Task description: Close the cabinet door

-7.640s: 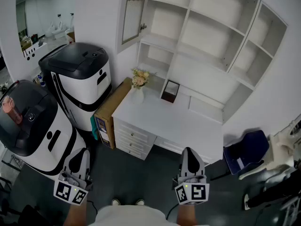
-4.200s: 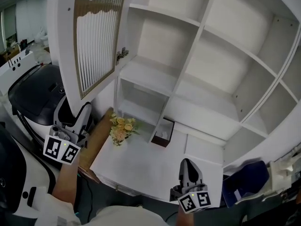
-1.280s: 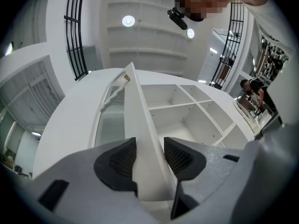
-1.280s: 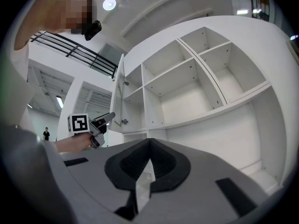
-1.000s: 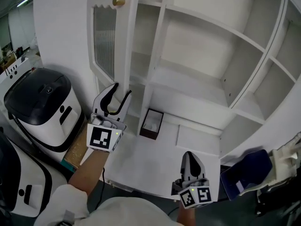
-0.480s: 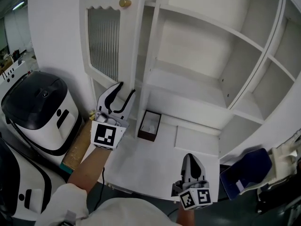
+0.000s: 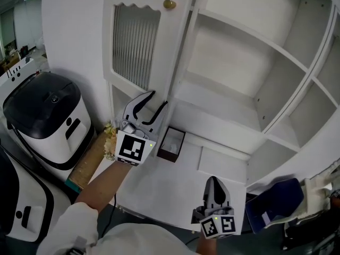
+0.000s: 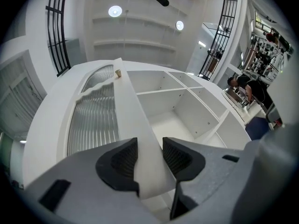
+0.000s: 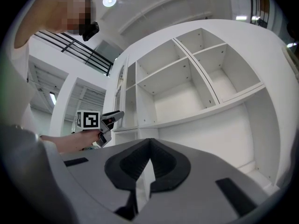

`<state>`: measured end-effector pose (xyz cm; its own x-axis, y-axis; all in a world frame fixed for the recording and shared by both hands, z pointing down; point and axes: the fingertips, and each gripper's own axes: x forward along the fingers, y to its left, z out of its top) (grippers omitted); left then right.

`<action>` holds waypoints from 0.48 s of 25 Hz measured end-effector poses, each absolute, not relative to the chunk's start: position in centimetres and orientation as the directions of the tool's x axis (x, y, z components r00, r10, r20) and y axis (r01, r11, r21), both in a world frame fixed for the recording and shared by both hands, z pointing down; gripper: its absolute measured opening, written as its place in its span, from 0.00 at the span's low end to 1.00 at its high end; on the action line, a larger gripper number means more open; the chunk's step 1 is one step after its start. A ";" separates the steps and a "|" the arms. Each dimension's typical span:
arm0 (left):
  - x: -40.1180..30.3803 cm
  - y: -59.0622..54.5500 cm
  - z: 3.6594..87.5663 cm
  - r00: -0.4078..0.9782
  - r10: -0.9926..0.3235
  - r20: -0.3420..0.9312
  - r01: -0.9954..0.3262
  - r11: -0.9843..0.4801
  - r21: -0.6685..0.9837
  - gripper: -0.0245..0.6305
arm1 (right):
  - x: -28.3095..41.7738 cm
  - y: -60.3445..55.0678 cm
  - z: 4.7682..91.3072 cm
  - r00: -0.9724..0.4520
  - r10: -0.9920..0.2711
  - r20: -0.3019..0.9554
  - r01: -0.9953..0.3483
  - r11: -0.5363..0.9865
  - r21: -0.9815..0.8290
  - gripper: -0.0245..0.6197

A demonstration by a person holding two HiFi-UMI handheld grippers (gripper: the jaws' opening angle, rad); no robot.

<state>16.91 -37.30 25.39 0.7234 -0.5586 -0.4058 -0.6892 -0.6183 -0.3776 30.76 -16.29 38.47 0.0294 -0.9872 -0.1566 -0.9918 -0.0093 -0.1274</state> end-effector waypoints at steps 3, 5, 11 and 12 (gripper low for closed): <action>17.4 -37.7 25.4 0.730 -0.558 -0.394 -0.683 -0.617 -0.391 0.27 | 30.8 -16.7 38.4 0.025 -0.988 -0.153 -0.992 -0.006 -0.127 0.04; 17.9 -38.1 25.4 0.734 -0.559 -0.385 -0.679 -0.619 -0.396 0.27 | 30.8 -16.9 38.4 0.024 -0.988 -0.150 -0.992 -0.005 -0.125 0.04; 19.4 -39.5 25.7 0.758 -0.558 -0.336 -0.651 -0.624 -0.432 0.26 | 30.4 -17.3 38.5 0.018 -0.988 -0.153 -0.992 0.001 -0.123 0.04; 19.6 -39.6 25.9 0.764 -0.551 -0.335 -0.644 -0.628 -0.437 0.26 | 30.2 -17.4 38.5 0.016 -0.988 -0.154 -0.992 0.003 -0.123 0.04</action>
<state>19.55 -39.57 25.94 0.7643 -0.5513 -0.3346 -0.6442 -0.6277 -0.4371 30.23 -17.39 38.48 0.0162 -0.9880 -0.1538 -0.9924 0.0028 -0.1227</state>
